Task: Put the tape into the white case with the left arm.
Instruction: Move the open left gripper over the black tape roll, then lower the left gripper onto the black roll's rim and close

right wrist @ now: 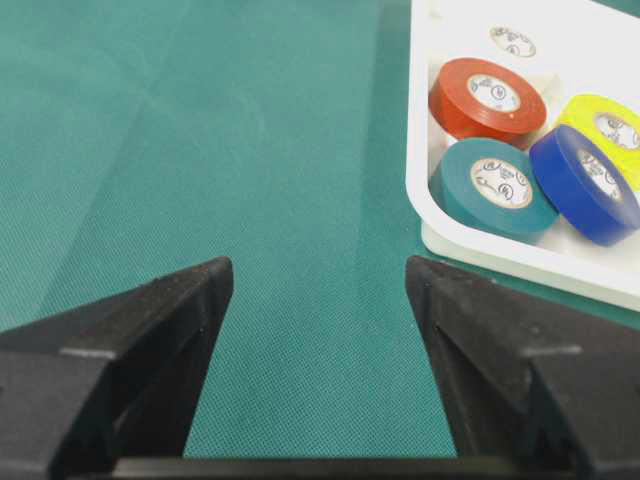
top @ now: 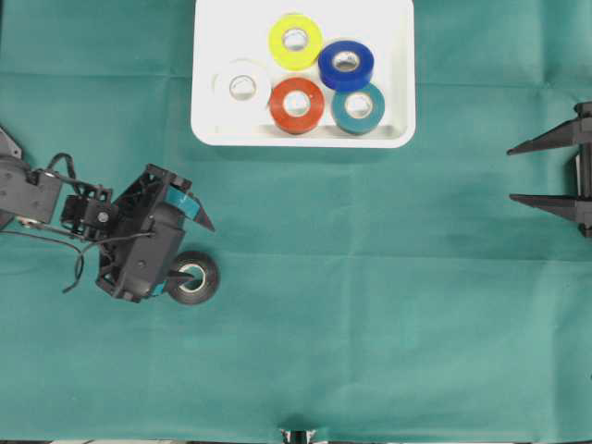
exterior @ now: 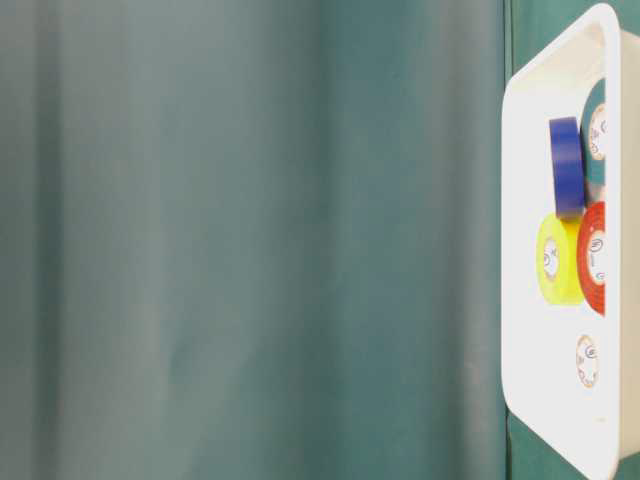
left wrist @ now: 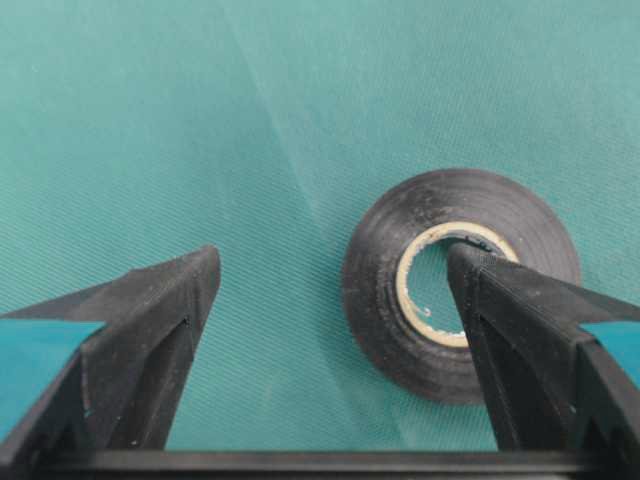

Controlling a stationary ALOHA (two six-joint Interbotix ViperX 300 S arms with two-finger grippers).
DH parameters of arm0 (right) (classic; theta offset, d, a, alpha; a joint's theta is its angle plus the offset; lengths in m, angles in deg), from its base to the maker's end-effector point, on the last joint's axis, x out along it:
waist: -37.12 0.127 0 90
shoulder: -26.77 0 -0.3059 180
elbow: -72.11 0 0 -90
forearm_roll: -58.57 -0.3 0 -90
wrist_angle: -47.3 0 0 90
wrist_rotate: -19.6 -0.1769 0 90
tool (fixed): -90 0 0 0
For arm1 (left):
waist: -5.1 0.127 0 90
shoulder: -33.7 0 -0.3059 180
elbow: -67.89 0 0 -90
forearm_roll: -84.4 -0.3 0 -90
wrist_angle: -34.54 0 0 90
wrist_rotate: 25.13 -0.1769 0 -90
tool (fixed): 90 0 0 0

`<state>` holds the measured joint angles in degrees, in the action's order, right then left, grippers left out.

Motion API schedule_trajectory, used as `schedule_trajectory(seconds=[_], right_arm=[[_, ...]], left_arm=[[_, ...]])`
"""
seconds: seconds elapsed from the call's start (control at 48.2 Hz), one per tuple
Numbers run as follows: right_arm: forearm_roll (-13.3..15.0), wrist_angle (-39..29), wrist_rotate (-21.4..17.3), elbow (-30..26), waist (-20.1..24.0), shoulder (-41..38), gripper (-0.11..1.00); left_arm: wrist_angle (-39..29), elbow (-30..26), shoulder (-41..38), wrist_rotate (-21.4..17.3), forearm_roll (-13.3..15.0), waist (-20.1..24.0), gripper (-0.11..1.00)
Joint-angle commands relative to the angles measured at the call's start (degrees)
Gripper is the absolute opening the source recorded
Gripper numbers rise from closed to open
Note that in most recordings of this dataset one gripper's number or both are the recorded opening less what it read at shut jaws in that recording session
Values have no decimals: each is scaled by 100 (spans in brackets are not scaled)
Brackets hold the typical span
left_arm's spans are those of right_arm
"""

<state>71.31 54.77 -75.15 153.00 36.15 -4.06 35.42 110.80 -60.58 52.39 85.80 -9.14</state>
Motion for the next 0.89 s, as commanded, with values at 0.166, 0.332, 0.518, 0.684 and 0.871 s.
schedule_trajectory(seconds=[0.166,0.332,0.518,0.684,0.871], right_arm=[[18,26,0,-53,-9,-35,97],[18,26,0,-62,-9,-35,97],[18,26,0,-62,-9,-35,97],[18,26,0,-53,0,-35,97],[18,26,0,-53,0,-35,97]], left_arm=[[211,-237,-457,176,18,-105,95],[211,-290,-642,167,18,-105,95],[211,-308,-598,149,18,-105,93],[202,-308,-615,158,18,-105,73],[193,-308,-659,167,18,-105,24]])
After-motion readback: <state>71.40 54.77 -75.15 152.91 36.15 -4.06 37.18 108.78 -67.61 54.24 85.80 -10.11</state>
